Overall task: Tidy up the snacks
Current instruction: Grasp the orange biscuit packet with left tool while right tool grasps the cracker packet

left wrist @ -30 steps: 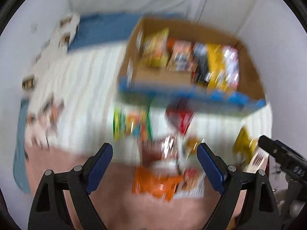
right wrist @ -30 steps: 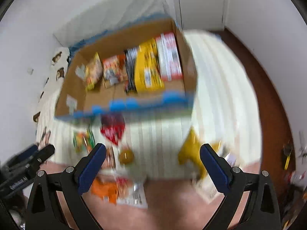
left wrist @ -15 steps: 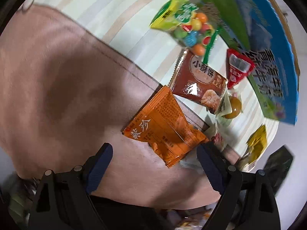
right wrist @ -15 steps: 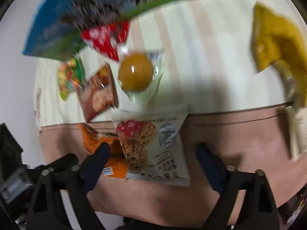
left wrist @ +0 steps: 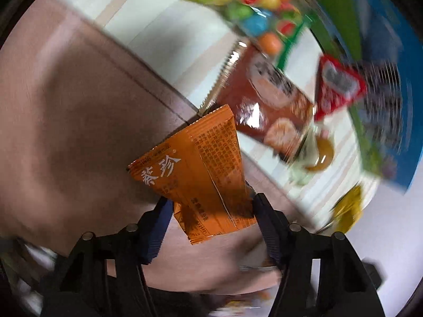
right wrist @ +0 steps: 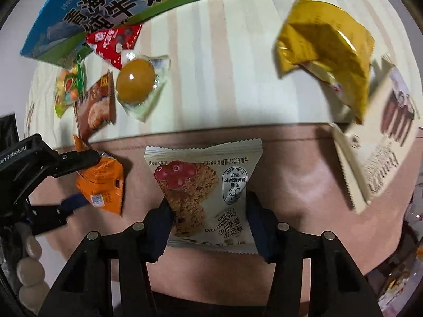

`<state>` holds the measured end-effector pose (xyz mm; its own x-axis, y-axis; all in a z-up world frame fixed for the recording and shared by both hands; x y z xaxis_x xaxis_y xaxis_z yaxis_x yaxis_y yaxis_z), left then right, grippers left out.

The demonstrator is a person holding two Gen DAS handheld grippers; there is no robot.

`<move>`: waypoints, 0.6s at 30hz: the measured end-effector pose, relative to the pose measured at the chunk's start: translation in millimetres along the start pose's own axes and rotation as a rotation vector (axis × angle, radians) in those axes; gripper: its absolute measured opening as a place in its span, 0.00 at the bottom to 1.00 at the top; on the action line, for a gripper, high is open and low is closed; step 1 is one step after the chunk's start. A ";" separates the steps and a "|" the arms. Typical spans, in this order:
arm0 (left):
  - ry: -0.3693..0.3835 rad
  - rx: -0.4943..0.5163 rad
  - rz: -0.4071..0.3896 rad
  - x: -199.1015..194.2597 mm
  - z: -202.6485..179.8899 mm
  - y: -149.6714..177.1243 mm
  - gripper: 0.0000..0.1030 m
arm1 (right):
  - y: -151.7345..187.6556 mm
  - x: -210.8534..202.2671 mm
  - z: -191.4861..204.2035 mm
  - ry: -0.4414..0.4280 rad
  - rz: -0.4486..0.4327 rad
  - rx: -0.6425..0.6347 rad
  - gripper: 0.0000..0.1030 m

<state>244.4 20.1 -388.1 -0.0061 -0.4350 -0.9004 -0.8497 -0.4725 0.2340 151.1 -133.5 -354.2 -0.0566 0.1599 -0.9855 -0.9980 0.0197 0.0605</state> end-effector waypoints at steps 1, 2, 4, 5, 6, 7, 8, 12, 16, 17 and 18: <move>-0.035 0.079 0.005 1.2 -6.2 2.4 0.59 | 2.9 0.1 -3.6 0.009 0.006 -0.015 0.54; -0.079 0.156 0.013 2.2 -10.9 5.4 0.59 | 8.5 1.4 -8.0 0.023 0.011 -0.033 0.54; -0.181 0.332 0.041 7.0 -22.2 13.0 0.59 | 14.5 3.2 -12.5 0.036 0.017 -0.052 0.54; -0.233 0.406 0.049 9.3 -26.1 16.4 0.59 | 17.3 5.8 -14.8 0.038 0.024 -0.056 0.54; -0.294 0.490 0.058 13.0 -31.3 19.8 0.59 | 19.7 8.2 -16.3 0.037 0.031 -0.057 0.55; -0.338 0.551 0.064 15.9 -35.3 22.0 0.60 | 21.0 9.8 -18.1 0.031 0.033 -0.052 0.56; -0.367 0.585 0.062 17.3 -37.6 22.7 0.61 | 22.3 12.7 -19.0 0.016 0.036 -0.034 0.60; -0.338 0.516 0.047 21.8 -35.6 14.0 0.66 | 20.0 14.3 -26.7 -0.056 0.029 0.055 0.74; -0.220 0.305 0.007 24.4 -14.3 4.9 0.66 | 16.4 11.5 -38.4 -0.092 0.016 0.118 0.74; -0.191 0.256 -0.016 22.5 -10.8 3.8 0.66 | 9.8 10.2 -44.0 -0.101 0.012 0.132 0.74; -0.175 0.227 -0.031 20.5 -9.0 3.4 0.66 | 6.3 9.0 -49.9 -0.107 0.004 0.146 0.73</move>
<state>246.1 2.7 -402.4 -0.0524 -0.2754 -0.9599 -0.9470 -0.2913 0.1353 142.9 -181.1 -370.6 -0.0496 0.2645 -0.9631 -0.9825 0.1604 0.0946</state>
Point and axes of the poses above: each gripper's, at about its wrist camera, not at the fingertips, and x roughly the way its jaws point, z to its left, y to its underside, the point moved 4 cm from there along x, roughly the way its jaws point, and after that the axes turned 6 degrees about x, right-handed, at the moved point
